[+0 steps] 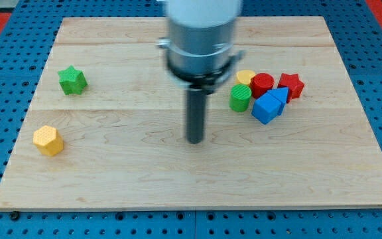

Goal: Slide the green star into the green circle

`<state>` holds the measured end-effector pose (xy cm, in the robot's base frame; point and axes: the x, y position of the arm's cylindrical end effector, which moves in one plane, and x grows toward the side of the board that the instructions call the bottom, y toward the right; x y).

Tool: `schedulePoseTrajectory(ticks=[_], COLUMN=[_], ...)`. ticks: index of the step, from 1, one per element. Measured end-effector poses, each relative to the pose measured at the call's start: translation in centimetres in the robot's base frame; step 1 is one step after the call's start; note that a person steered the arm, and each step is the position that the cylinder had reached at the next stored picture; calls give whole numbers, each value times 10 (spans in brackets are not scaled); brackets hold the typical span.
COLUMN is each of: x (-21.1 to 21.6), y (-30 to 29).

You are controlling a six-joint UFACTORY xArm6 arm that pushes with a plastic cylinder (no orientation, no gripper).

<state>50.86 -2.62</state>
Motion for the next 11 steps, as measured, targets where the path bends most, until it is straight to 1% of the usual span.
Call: schedulePoseTrajectory(ticks=[1, 2, 3, 5, 6, 7, 8, 9, 10, 11], x=[-30, -46, -46, -39, -26, -64, -87, -119, -160, -153], y=[-45, -50, -68, -85, -137, -177, -261, -267, -171, -147])
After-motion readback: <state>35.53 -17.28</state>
